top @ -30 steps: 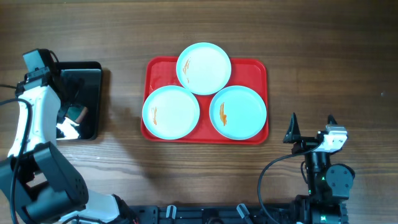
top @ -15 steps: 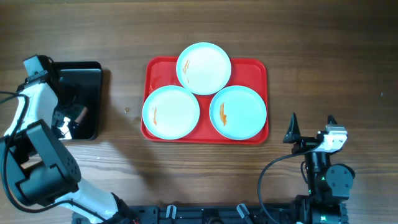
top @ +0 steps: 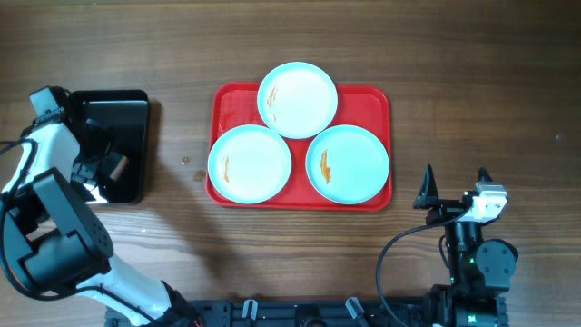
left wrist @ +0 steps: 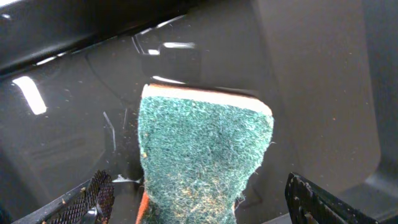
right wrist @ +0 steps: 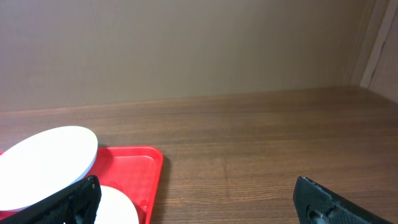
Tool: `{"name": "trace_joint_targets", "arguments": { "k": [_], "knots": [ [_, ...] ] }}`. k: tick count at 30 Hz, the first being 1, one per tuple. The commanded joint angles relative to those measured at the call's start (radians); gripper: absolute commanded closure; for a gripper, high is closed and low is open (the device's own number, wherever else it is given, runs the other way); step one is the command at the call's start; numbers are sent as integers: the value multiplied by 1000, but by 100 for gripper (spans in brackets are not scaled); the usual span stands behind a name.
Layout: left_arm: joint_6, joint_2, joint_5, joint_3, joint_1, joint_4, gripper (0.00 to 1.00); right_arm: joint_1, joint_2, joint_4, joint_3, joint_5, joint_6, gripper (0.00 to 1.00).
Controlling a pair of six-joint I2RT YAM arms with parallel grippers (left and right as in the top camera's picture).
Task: Clean dirty plates on tray and stack at the side
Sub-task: 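Lower the left gripper and grasp the green scrub sponge, then rub the held sponge in the soap inside the black tray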
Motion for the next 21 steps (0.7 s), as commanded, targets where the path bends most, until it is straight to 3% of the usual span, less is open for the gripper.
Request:
{"name": "trace_joint_targets", "arguments": {
  "k": [1, 3, 5, 11, 21],
  "knots": [
    [13, 11, 24, -7, -3, 9, 14, -5, -3, 6, -6, -16, 7, 0],
    [13, 11, 19, -7, -3, 9, 16, -5, -3, 6, -6, -16, 8, 0],
    [13, 12, -7, -7, -3, 4, 27, -5, -3, 6, -6, -16, 7, 0],
    [13, 12, -51, -10, -3, -11, 37, -5, -3, 6, -6, -16, 7, 0],
    [13, 12, -51, -21, -3, -17, 39, -5, -3, 6, -6, -16, 8, 0]
  ]
}}
